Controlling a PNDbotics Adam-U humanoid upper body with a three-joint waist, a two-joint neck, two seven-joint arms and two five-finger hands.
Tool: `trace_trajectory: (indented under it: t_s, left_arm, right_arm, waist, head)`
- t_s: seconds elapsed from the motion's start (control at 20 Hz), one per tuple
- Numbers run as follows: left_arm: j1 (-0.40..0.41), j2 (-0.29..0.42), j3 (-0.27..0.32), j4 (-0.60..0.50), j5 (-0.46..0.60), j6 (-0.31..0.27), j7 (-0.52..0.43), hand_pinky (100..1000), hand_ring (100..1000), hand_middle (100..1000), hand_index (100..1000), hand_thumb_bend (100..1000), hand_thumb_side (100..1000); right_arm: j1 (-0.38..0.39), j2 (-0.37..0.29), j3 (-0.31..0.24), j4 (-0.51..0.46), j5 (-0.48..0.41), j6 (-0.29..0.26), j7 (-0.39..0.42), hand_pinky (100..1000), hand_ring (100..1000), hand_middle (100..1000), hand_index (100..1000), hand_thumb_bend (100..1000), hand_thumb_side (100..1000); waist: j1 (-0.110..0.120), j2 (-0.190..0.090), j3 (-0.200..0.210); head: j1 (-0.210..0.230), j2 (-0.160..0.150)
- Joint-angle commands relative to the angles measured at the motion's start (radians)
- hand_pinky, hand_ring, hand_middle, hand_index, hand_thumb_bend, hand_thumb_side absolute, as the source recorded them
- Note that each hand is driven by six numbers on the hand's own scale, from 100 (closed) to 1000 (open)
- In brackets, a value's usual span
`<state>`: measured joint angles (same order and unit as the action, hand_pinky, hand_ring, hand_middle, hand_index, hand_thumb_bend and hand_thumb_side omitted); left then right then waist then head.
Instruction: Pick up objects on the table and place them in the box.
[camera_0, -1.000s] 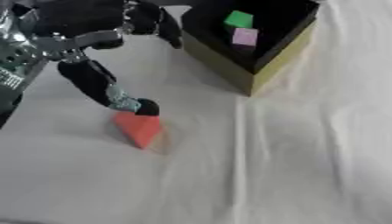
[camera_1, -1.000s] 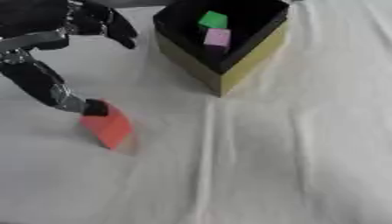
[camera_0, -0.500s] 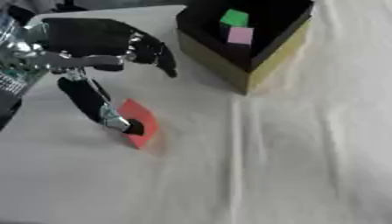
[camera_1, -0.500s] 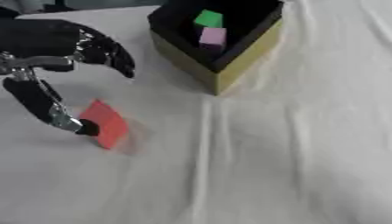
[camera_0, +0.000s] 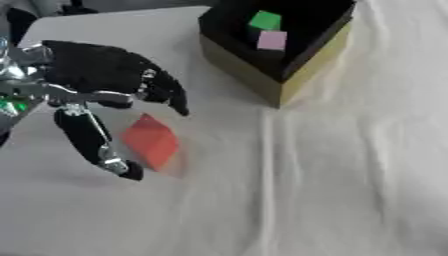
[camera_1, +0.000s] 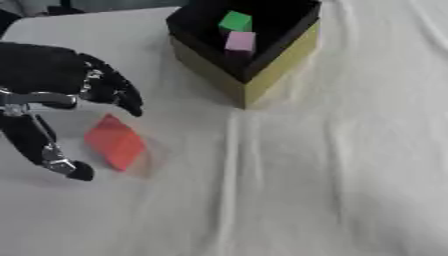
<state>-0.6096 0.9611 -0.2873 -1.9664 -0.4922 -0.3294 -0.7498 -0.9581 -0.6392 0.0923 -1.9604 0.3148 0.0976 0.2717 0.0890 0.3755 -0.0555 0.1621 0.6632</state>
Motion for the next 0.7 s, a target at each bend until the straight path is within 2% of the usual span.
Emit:
trace_trajectory:
  t_s: [0.05, 0.3, 0.5, 0.7]
  left_arm:
    - [0.001, 0.032, -0.001, 0.014, -0.040, -0.005, 0.014, 830, 854, 819, 895, 627, 494]
    - [0.001, 0.016, -0.006, 0.070, -0.140, -0.001, 0.087, 828, 861, 828, 912, 664, 479]
    - [-0.016, -0.012, -0.018, 0.144, -0.205, 0.003, 0.157, 823, 856, 822, 906, 648, 482]
    - [-0.037, -0.041, -0.033, 0.206, -0.230, 0.000, 0.180, 823, 856, 820, 902, 628, 492]
  right_arm:
    - [-0.010, -0.014, -0.014, -0.009, -0.008, -0.001, -0.002, 847, 831, 779, 856, 100, 531]
    - [-0.007, -0.012, -0.016, -0.008, -0.010, -0.001, -0.001, 847, 831, 779, 854, 100, 537]
    - [-0.004, -0.011, -0.018, -0.007, -0.010, -0.001, -0.001, 847, 831, 779, 852, 100, 538]
    - [-0.003, -0.009, -0.020, -0.008, -0.011, -0.001, 0.000, 848, 831, 779, 852, 100, 542]
  waist:
    - [-0.005, -0.020, 0.000]
    - [-0.007, -0.019, 0.000]
    - [-0.010, -0.017, -0.001]
    - [-0.012, -0.014, -0.002]
  head:
    - [0.002, 0.000]
    - [0.005, -0.001]
    - [0.020, -0.001]
    - [0.038, -0.001]
